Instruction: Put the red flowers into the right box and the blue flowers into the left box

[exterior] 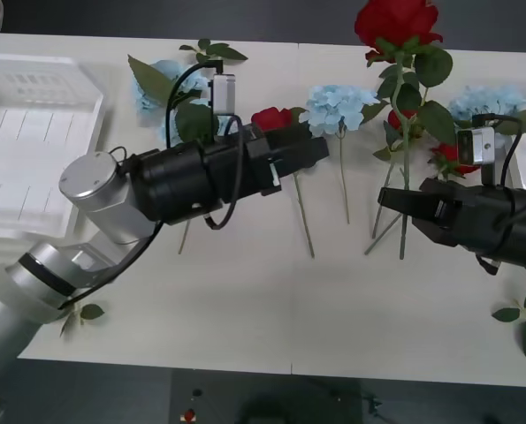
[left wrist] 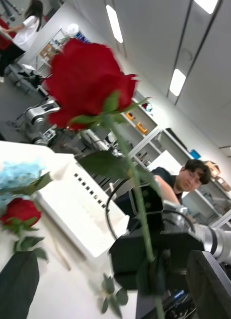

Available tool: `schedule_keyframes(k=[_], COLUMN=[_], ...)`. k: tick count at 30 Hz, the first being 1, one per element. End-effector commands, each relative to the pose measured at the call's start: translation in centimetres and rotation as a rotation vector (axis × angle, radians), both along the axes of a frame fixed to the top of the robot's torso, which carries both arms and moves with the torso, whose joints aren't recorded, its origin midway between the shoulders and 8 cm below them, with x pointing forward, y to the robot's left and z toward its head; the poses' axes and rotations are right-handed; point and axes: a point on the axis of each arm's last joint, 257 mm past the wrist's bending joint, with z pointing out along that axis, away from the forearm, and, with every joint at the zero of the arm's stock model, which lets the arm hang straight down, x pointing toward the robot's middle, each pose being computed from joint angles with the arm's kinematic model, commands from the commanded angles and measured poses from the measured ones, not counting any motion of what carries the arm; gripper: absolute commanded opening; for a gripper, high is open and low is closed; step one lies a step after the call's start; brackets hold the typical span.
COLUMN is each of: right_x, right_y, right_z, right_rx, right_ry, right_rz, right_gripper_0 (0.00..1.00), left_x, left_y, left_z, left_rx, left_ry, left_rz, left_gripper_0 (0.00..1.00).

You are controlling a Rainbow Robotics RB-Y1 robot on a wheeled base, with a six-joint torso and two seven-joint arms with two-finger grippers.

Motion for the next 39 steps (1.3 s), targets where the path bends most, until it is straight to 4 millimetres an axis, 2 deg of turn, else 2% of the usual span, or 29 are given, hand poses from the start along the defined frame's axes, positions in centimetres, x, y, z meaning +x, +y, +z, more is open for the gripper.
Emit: schedule_keyframes(k=[1, 3, 5, 8, 9, 10, 11, 15, 17, 19, 21, 24, 28, 29, 32, 39], right_x=[1.8, 3.1, 4.0, 6.1, 6.5, 7.4, 7.8, 9.7, 10.0, 10.4, 10.6, 10.9, 10.7, 10.7, 10.7, 11.9], right_y=[-2.9, -5.3, -7.0, -11.4, -12.3, -14.8, -16.1, -22.8, -25.0, -28.2, -30.3, -32.6, -36.9, -37.5, -38.9, -41.3], right_z=[2.5, 3.2, 3.7, 4.3, 4.4, 4.6, 4.7, 4.2, 3.9, 3.3, 2.5, 1.6, -0.9, -1.5, -3.3, -5.5], right_rx=[-0.08, -0.148, -0.204, -0.328, -0.349, -0.396, -0.418, -0.549, -0.591, -0.632, -0.656, -0.675, -0.722, -0.732, -0.744, -0.79], right_ry=[-0.098, -0.123, -0.139, -0.09, -0.079, -0.04, -0.02, 0.072, 0.1, 0.157, 0.195, 0.233, 0.306, 0.315, 0.337, 0.316], right_rz=[-0.06, -0.115, -0.154, -0.262, -0.284, -0.342, -0.372, -0.537, -0.586, -0.675, -0.739, -0.81, -0.923, -0.941, -0.995, -1.084], right_gripper_0=[0.0, 0.0, 0.0, 0.0, 0.0, 0.0, 0.0, 0.0, 0.0, 0.0, 0.0, 0.0, 0.0, 0.0, 0.0, 0.0], left_x=[0.5, 1.6, 2.3, 3.8, 4.0, 4.7, 5.1, 7.4, 8.4, 10.3, 11.6, 13.3, 15.8, 16.1, 17.1, 19.1], left_y=[2.6, 4.4, 5.4, 7.3, 7.5, 8.2, 8.7, 10.6, 10.9, 11.7, 12.3, 13.4, 16.0, 16.5, 18.4, 23.0], left_z=[1.7, 1.9, 2.0, 1.8, 1.8, 1.7, 1.4, -0.2, -1.0, -2.6, -4.0, -5.5, -7.3, -7.6, -8.7, -9.9], left_rx=[0.032, 0.059, 0.075, 0.126, 0.137, 0.161, 0.182, 0.26, 0.301, 0.364, 0.413, 0.474, 0.58, 0.602, 0.672, 0.82], left_ry=[-0.064, -0.083, -0.095, -0.123, -0.124, -0.12, -0.12, -0.08, -0.079, -0.064, -0.046, -0.034, -0.033, -0.032, -0.024, -0.055], left_rz=[0.006, 0.041, 0.062, 0.112, 0.116, 0.136, 0.145, 0.2, 0.225, 0.278, 0.318, 0.374, 0.473, 0.491, 0.549, 0.673], left_gripper_0=[0.86, 0.86, 0.86, 0.86, 0.86, 0.86, 0.86, 0.86, 0.86, 0.86, 0.86, 0.86, 0.86, 0.91, 1.0, 1.0])
